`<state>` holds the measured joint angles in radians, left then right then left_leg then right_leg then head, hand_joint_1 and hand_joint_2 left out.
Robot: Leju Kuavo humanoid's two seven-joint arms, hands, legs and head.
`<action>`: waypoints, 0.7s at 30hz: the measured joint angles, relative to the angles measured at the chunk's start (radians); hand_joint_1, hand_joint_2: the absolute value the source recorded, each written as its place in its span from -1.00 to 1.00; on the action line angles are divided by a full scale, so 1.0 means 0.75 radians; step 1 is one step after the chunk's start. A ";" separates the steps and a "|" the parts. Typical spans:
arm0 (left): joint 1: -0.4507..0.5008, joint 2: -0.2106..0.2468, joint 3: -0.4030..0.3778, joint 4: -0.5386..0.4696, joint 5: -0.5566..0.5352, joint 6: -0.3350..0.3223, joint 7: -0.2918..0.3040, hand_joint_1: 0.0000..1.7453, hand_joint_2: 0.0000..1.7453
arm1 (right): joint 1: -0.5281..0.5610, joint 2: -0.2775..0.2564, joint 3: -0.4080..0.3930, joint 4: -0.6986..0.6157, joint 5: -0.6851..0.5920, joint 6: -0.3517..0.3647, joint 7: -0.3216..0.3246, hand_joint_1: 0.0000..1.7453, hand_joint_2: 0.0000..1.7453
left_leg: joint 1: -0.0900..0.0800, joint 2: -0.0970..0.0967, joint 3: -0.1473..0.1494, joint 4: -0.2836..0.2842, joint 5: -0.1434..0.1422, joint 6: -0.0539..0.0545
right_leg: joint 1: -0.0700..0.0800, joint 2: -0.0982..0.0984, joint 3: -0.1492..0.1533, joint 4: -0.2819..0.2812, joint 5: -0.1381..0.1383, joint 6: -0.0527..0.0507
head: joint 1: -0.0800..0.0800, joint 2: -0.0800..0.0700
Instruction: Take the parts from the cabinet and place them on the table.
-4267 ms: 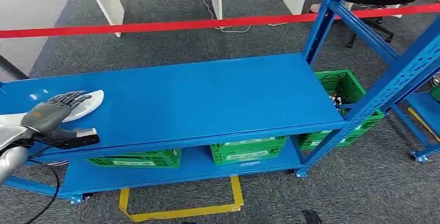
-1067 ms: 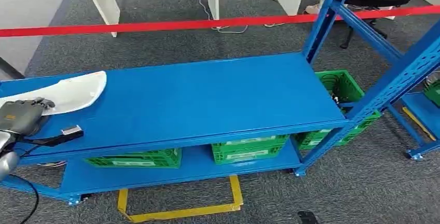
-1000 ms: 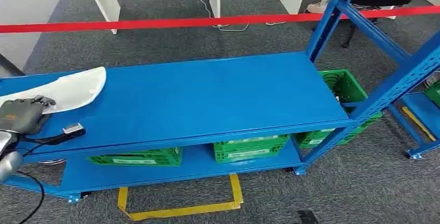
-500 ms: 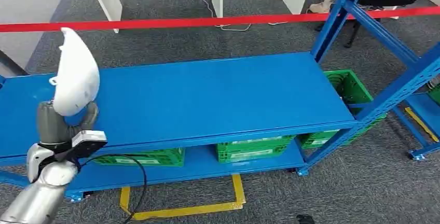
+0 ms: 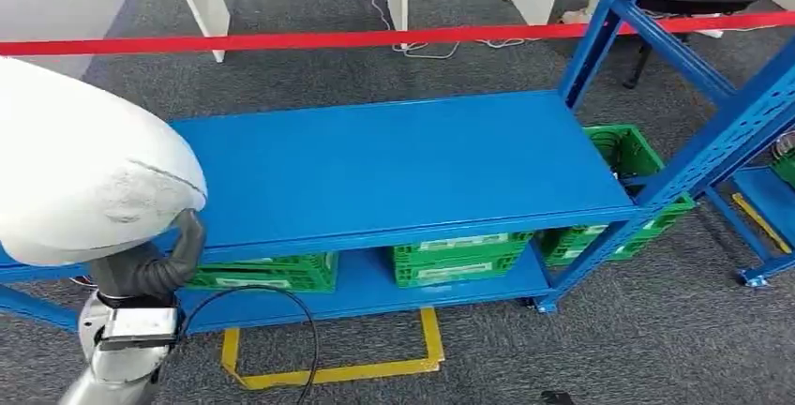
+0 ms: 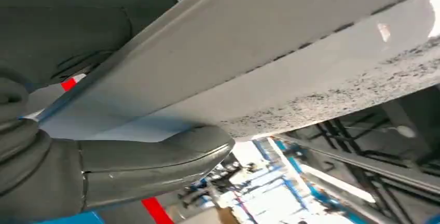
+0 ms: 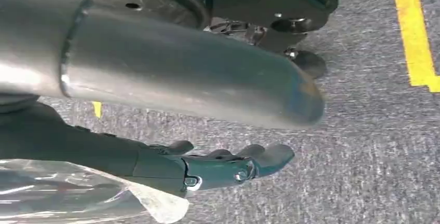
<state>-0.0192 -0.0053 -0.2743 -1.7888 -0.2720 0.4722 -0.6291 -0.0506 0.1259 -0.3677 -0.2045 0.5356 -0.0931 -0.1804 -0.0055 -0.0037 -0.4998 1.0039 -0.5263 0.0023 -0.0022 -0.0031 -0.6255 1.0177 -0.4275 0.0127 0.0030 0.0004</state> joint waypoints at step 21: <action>0.080 -0.027 -0.066 -0.041 0.075 -0.033 0.005 1.00 1.00 | 0.007 0.002 -0.038 0.004 -0.023 0.001 0.008 -1.00 -1.00 | 0.018 0.006 -0.251 0.230 -0.057 -0.041 | -0.010 -0.004 0.148 -0.051 -0.113 -0.032 | 0.005 0.000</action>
<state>0.0406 -0.0256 -0.3235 -1.8196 -0.2156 0.4475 -0.6256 -0.0452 0.1270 -0.3959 -0.2018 0.5181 -0.0920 -0.1743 0.0077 0.0009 -0.6879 1.1766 -0.5688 -0.0287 -0.0094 -0.0064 -0.5147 0.9797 -0.5124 -0.0111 0.0068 0.0004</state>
